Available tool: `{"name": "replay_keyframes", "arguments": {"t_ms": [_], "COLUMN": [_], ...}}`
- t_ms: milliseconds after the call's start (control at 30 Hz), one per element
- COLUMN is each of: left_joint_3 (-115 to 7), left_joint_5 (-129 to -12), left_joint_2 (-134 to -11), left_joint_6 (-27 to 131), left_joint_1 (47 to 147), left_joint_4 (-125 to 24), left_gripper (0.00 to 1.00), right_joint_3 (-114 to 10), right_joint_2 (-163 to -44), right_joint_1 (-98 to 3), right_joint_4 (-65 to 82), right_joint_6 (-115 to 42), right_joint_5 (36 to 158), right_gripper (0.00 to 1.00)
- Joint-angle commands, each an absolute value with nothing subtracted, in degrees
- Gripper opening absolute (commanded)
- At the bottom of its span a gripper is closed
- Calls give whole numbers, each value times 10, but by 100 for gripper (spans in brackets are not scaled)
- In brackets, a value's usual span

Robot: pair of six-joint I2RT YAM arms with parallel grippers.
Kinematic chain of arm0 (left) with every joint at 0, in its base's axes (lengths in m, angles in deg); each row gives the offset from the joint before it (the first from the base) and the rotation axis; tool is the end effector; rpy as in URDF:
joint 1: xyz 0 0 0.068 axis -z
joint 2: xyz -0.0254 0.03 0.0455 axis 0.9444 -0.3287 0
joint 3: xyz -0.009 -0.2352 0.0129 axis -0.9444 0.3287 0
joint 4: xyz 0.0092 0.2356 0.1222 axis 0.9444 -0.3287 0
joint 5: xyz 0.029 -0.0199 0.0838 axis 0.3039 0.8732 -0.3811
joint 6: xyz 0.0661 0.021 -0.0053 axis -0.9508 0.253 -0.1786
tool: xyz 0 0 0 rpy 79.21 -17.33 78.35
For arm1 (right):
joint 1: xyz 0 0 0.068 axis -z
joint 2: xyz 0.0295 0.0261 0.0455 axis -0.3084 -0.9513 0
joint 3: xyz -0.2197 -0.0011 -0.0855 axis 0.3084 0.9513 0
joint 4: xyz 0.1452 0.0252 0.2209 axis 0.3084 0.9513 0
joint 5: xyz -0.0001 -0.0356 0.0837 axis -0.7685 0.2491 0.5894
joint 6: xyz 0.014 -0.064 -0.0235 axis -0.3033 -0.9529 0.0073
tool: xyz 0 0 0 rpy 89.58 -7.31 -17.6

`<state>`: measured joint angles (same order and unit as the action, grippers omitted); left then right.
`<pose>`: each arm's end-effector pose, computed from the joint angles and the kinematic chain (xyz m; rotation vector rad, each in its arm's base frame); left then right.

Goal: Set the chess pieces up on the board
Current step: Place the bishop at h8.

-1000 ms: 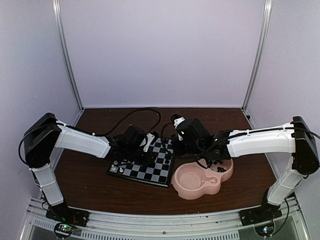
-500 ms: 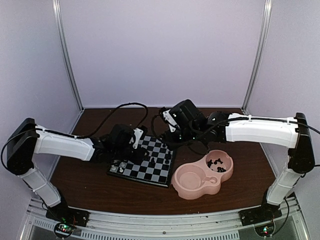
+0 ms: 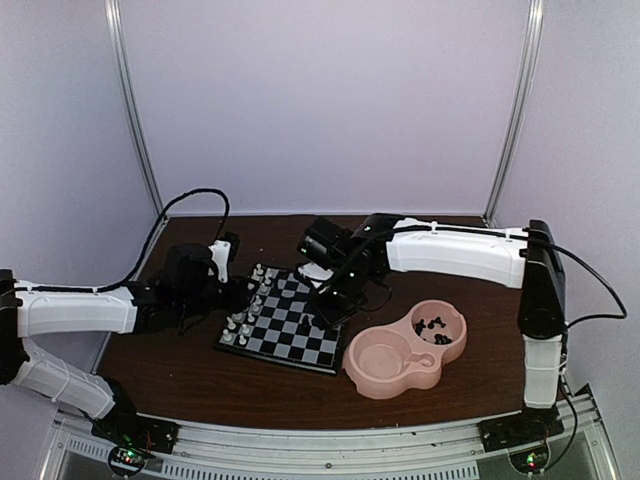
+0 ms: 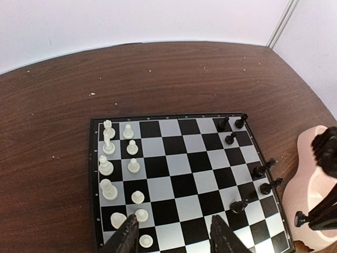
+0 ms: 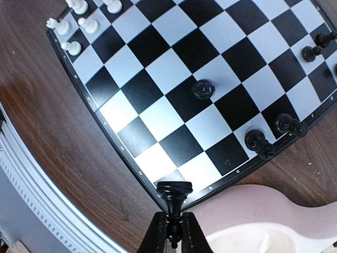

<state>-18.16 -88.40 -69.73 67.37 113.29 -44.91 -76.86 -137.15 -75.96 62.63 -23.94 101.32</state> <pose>0.2302 -0.1983 0.1658 0.1823 2.1096 -0.5661 0.2115 0.3603 0.1935 -1.0191 2.7470 0.5761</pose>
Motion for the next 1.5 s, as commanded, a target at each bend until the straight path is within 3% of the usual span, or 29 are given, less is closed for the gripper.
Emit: {"name": "replay_keyframes", "arguments": {"t_ms": [0,833,1067,1367,1467], "left_joint_3": [-168,-159,-160,-160,-161], "left_joint_5": [-901,-895,-893,-891,-890], "left_joint_2": [-673,-646,-643,-638,-639], "left_joint_6": [685,698,696,695,693], "left_joint_1": [1131,1131,1131,1131,1132], "left_joint_4": [-412,-423,-426,-429,-431], "left_gripper": [47,47,47,47,47], "right_joint_3": [-845,-998,-1005,-1005,-991], "right_joint_2": [-1436,-1572,-1574,-1566,-1537], "right_joint_1": [-760,-764,-763,-761,-761], "right_joint_4": [762,859,851,839,823], "right_joint_6": [-246,-268,-271,-271,-274], "right_joint_5": [1031,1035,1027,1026,1020], "right_gripper": [0,4,20,23,33]}}
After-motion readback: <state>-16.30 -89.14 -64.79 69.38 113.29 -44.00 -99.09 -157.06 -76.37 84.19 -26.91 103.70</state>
